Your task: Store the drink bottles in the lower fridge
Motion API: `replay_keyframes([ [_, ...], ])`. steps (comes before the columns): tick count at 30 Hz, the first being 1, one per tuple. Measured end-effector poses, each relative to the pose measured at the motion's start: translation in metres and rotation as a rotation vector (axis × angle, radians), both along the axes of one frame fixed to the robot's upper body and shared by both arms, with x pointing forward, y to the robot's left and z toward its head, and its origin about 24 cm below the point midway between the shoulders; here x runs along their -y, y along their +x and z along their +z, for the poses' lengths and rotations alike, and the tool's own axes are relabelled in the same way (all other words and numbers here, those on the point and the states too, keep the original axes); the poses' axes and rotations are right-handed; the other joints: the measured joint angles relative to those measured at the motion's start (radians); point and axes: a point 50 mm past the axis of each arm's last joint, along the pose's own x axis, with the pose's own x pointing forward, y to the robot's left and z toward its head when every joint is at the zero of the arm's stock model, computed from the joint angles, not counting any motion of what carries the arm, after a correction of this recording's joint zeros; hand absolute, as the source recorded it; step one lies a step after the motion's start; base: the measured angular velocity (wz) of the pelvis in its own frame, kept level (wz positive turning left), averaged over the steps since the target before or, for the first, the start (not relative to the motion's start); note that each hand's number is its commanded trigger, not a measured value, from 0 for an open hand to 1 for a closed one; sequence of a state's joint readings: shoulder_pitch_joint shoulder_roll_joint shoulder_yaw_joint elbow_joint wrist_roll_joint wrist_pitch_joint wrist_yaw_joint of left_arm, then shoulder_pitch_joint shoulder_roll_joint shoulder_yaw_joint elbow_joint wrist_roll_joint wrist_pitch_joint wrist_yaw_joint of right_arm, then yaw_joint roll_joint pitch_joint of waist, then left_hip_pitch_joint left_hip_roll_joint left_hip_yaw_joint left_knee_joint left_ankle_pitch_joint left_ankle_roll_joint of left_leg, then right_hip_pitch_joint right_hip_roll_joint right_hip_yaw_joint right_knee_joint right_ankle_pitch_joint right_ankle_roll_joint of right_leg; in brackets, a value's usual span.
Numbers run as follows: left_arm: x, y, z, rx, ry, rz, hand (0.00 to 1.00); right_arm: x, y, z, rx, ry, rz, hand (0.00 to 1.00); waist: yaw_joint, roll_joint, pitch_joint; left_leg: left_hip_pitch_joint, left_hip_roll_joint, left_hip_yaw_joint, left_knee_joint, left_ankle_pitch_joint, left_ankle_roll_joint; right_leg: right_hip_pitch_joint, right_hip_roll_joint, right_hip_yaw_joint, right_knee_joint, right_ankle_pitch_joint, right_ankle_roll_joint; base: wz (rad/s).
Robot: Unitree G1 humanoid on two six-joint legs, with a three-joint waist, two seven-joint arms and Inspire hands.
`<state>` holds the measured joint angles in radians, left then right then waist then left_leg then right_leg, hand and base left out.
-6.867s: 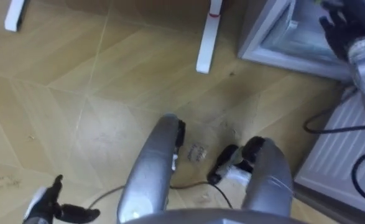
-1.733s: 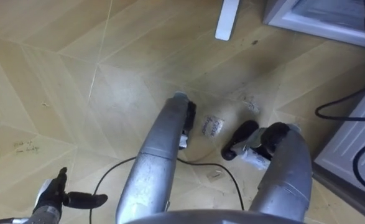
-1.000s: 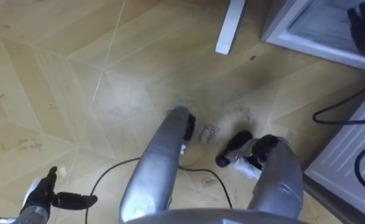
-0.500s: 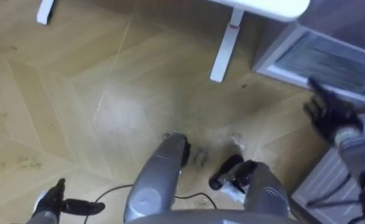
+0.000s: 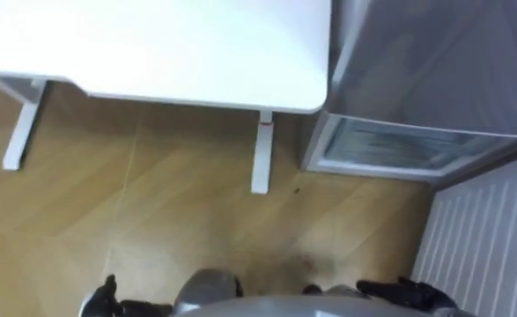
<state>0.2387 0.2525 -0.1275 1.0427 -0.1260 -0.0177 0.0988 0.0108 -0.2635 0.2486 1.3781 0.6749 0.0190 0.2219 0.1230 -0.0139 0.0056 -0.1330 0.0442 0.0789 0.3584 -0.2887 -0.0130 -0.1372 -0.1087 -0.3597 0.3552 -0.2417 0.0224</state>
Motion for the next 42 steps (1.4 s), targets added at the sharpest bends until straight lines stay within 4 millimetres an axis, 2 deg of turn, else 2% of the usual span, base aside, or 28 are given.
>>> replay_keyframes([
  [6, 0.007, -0.006, -0.003, -0.047, 0.028, -0.034, 0.00, -0.017, -0.007, -0.005, -0.009, -0.011, 0.068, 0.00, -0.023, -0.024, 0.0031, 0.109, -0.001, 0.034, -0.071, 0.006, 0.003, 0.084, 0.009, 0.019, -0.048, 0.013, 0.012, -0.15],
  [7, 0.008, -0.009, -0.004, -0.058, 0.029, -0.026, 0.00, -0.019, -0.006, -0.006, -0.007, -0.021, 0.070, 0.00, -0.038, -0.028, 0.0029, 0.118, -0.003, 0.034, -0.077, 0.006, 0.004, 0.089, 0.009, 0.028, -0.050, 0.014, 0.013, -0.15],
  [13, 0.006, -0.011, -0.004, -0.075, 0.041, -0.029, 0.00, -0.022, -0.010, -0.006, 0.001, -0.050, 0.055, 0.00, -0.077, -0.030, 0.0035, 0.186, 0.003, 0.052, -0.104, 0.006, 0.004, 0.148, 0.029, 0.061, -0.100, 0.029, 0.019, -0.17],
  [15, 0.004, -0.002, -0.003, -0.048, 0.047, -0.012, 0.00, -0.019, -0.006, -0.004, 0.024, -0.073, 0.054, 0.00, -0.098, -0.028, 0.0043, 0.204, 0.003, 0.058, -0.111, 0.006, 0.004, 0.155, 0.032, 0.077, -0.104, 0.032, 0.020, -0.17],
  [19, -0.001, 0.008, 0.000, 0.003, 0.071, 0.014, 0.00, -0.012, 0.008, 0.000, 0.066, -0.146, 0.068, 0.00, -0.117, -0.022, 0.0038, 0.216, 0.014, 0.111, -0.126, 0.006, 0.004, 0.153, 0.049, 0.118, -0.119, 0.056, 0.015, -0.34],
  [23, -0.002, 0.020, 0.002, 0.054, 0.077, 0.012, 0.00, -0.007, 0.024, 0.006, 0.140, -0.201, 0.083, 0.00, -0.130, -0.020, 0.0033, 0.224, 0.019, 0.139, -0.129, 0.006, 0.004, 0.142, 0.057, 0.148, -0.118, 0.069, 0.012, -0.27],
  [24, -0.003, 0.020, 0.003, 0.061, 0.079, 0.020, 0.00, -0.005, 0.034, 0.011, 0.182, -0.213, 0.087, 0.00, -0.140, -0.025, -0.0001, 0.231, 0.020, 0.145, -0.136, 0.006, 0.004, 0.142, 0.059, 0.158, -0.115, 0.070, 0.011, -0.27],
  [28, -0.008, 0.022, 0.004, 0.078, 0.084, 0.047, 0.00, -0.001, 0.080, 0.037, 0.397, -0.293, 0.127, 0.00, -0.148, -0.024, 0.0002, 0.249, 0.027, 0.183, -0.141, 0.006, 0.004, 0.132, 0.071, 0.196, -0.106, 0.080, 0.005, -0.29],
  [31, -0.007, 0.026, 0.005, 0.082, 0.087, 0.024, 0.00, -0.002, 0.102, 0.056, 0.521, -0.324, 0.158, 0.00, -0.146, -0.032, -0.0027, 0.249, 0.029, 0.189, -0.150, 0.007, 0.001, 0.121, 0.076, 0.208, -0.103, 0.085, 0.001, -0.15],
  [34, -0.007, 0.018, 0.004, 0.057, 0.088, -0.004, 0.00, 0.002, 0.128, 0.086, 0.664, -0.415, 0.243, 0.00, -0.162, -0.036, -0.0055, 0.249, 0.029, 0.185, -0.153, 0.011, -0.001, 0.121, 0.077, 0.205, -0.103, 0.086, -0.001, 0.01],
  [42, -0.007, 0.006, 0.002, 0.025, 0.064, -0.007, 0.00, 0.006, 0.157, 0.144, 0.932, -0.477, 0.267, 0.00, -0.175, -0.047, -0.0068, 0.251, 0.030, 0.184, -0.154, 0.012, -0.002, 0.125, 0.080, 0.207, -0.115, 0.087, -0.001, 0.00],
])
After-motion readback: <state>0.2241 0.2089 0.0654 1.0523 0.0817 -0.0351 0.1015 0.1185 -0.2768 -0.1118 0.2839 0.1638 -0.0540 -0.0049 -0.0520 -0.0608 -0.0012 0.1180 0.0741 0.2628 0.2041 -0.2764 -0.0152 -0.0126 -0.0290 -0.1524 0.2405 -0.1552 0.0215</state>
